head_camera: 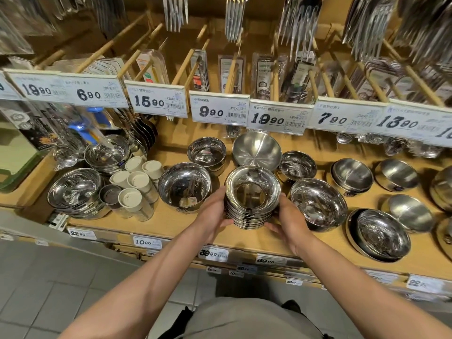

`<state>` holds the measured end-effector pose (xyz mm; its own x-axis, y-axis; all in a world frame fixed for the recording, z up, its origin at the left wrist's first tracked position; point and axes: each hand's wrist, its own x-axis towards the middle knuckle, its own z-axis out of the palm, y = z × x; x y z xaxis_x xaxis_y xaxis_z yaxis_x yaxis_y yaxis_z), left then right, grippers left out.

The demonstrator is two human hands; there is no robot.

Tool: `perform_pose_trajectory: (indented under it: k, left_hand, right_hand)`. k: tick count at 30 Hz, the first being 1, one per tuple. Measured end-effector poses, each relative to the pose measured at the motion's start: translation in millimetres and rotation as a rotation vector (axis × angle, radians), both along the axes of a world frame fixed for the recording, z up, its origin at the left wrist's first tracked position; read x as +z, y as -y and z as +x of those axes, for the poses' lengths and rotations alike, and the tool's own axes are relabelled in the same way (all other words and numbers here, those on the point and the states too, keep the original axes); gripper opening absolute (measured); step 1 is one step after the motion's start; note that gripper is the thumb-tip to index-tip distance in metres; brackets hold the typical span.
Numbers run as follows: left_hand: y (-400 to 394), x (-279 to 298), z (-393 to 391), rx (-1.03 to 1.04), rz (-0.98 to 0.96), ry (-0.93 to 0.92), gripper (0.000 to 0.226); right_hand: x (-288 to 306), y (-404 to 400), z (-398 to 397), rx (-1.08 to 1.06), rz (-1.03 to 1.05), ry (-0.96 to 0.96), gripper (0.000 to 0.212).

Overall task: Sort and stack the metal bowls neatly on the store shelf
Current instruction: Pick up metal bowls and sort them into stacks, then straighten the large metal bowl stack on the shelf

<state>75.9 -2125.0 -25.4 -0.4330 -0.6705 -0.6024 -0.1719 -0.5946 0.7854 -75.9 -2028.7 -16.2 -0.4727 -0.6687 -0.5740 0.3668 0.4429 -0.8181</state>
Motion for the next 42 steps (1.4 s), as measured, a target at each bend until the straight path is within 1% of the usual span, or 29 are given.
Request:
perform_pose_trajectory:
  k: [3, 6, 7, 10, 13, 16, 19, 23, 26, 29, 34, 36, 40, 42]
  left_hand:
    - [-1.1, 0.3, 2.4, -0.011, 0.001, -0.011, 0.032]
    - [-7.4, 4.2, 10.5, -0.035, 0.005, -0.019, 0.038]
    - [-10.0, 6.4, 15.5, -0.02, -0.008, -0.001, 0.034]
    - [-16.2, 9.7, 38.1, 0.052, -0.083, 0.063, 0.021]
    - [-17.5, 17.6, 56.9, 0.064, -0.165, 0.053, 0.022]
    - [-15.5, 25.5, 57.7, 0.084, -0.149, 0.073, 0.023]
    - [-17.9, 31.5, 45.1, 0.05, -0.146, 0.086, 0.022]
    - [-28.1, 38.4, 24.7, -0.014, -0.22, 0.028, 0.015]
    - [-34.0, 38.1, 11.5, -0.047, -0.246, 0.008, 0.015]
    - [-41.3, 37.1, -4.4, -0.058, -0.239, -0.005, 0.021]
    - [-58.8, 32.2, -36.0, -0.12, -0.265, 0.058, 0.034]
    - [-66.9, 32.0, -48.9, -0.126, -0.277, 0.085, 0.031]
    - [-86.0, 31.8, -75.1, -0.097, -0.276, 0.114, 0.017]
    - [-98.4, 31.8, -89.7, -0.106, -0.285, 0.136, 0.016]
  right_hand:
    - [4.5, -2.8, 2.3, 0.012, -0.012, 0.008, 0.036]
    - [8.2, -14.5, 1.4, 0.035, 0.0, 0.019, 0.032]
    - [9.2, -21.7, -1.5, 0.033, 0.004, 0.022, 0.03]
    - [13.4, -54.9, -20.7, -0.069, -0.007, 0.053, 0.024]
    - [19.1, -93.0, -49.9, -0.213, -0.01, 0.044, 0.023]
    - [20.6, -118.5, -72.5, -0.309, 0.002, 0.0, 0.023]
    - [20.0, -132.7, -82.4, -0.339, -0.007, -0.052, 0.02]
    - [17.7, -147.5, -87.9, -0.355, -0.015, -0.098, 0.019]
    - [16.6, -162.9, -91.3, -0.412, 0.004, -0.108, 0.02]
    - [12.3, -185.6, -95.2, -0.483, 0.031, -0.1, 0.017]
    - [4.7, -220.2, -109.7, -0.523, 0.073, -0.096, 0.015]
    - [1.4, -230.1, -120.5, -0.53, 0.074, -0.105, 0.016]
    - [-8.0, -248.8, -147.6, -0.546, 0.038, -0.081, 0.015]
    - [-11.9, -257.9, -163.1, -0.528, 0.027, -0.066, 0.014]
